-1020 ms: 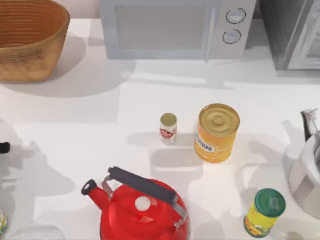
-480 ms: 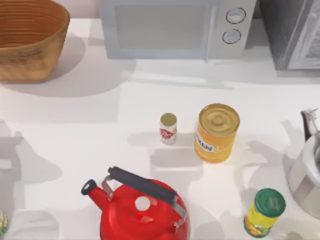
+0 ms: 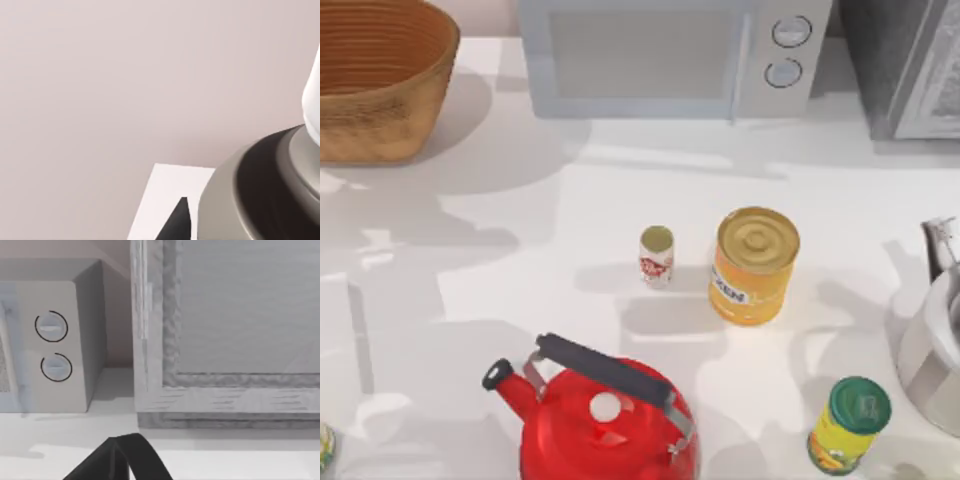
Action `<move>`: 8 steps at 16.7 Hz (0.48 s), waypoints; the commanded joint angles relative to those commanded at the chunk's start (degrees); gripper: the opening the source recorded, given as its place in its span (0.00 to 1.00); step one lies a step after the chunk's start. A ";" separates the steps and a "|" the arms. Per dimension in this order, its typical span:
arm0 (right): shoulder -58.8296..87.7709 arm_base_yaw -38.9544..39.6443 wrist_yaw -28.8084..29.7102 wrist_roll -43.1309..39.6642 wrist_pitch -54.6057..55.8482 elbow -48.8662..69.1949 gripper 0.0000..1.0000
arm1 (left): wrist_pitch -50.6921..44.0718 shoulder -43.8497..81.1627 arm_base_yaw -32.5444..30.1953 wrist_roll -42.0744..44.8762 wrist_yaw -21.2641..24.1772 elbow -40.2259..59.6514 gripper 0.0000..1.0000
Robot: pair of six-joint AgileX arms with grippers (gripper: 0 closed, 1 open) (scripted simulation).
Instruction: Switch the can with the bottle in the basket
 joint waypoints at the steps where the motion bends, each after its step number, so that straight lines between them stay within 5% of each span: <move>1: 0.00 0.00 0.00 0.00 0.00 0.00 1.00 | -5.64 -0.76 -1.55 -0.20 -0.52 4.64 0.00; 8: 0.00 0.00 0.00 0.00 0.00 0.00 1.00 | -28.46 -1.67 -14.59 -4.02 -1.70 25.44 0.00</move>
